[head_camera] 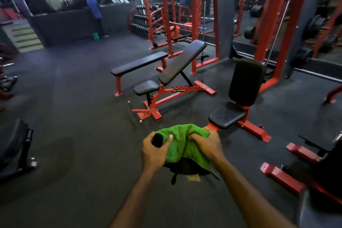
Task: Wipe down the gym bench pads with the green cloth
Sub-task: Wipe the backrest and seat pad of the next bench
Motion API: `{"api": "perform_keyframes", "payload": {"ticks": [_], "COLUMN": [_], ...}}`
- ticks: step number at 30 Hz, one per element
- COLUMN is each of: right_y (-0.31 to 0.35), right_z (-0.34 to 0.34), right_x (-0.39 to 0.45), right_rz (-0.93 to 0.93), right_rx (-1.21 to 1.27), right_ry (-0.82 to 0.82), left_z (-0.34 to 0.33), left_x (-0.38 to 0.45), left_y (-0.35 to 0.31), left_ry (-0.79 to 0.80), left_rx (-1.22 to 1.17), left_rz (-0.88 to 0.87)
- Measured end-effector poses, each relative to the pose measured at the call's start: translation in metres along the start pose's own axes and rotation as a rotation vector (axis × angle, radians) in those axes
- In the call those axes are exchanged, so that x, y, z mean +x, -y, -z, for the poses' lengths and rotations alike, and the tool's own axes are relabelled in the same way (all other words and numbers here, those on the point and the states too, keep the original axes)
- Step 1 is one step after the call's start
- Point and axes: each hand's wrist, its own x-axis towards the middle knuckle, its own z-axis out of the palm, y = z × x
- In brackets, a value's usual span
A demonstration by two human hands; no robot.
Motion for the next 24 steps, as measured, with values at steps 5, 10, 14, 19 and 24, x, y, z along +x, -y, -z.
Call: {"api": "perform_keyframes", "payload": {"ticks": [5, 10, 14, 19, 24], "right_y": [0.023, 0.044, 0.052, 0.051, 0.060], "right_z": [-0.054, -0.108, -0.127, -0.123, -0.092], "right_x": [0.075, 0.128, 0.162, 0.214, 0.260], "right_rz": [0.012, -0.014, 0.027, 0.013, -0.012], "right_rx": [0.051, 0.184, 0.126, 0.111, 0.113], "right_ry": [0.036, 0.141, 0.170, -0.005, -0.197], "left_z": [-0.024, -0.027, -0.036, -0.081, -0.144], "left_x": [0.077, 0.142, 0.195, 0.253, 0.314], "left_y": [0.002, 0.011, 0.021, 0.040, 0.045], "left_ry": [0.198, 0.337, 0.329, 0.456, 0.577], "left_rx": [-0.021, -0.096, -0.155, -0.085, -0.091], "left_rz": [-0.079, -0.058, -0.013, -0.020, -0.066]}}
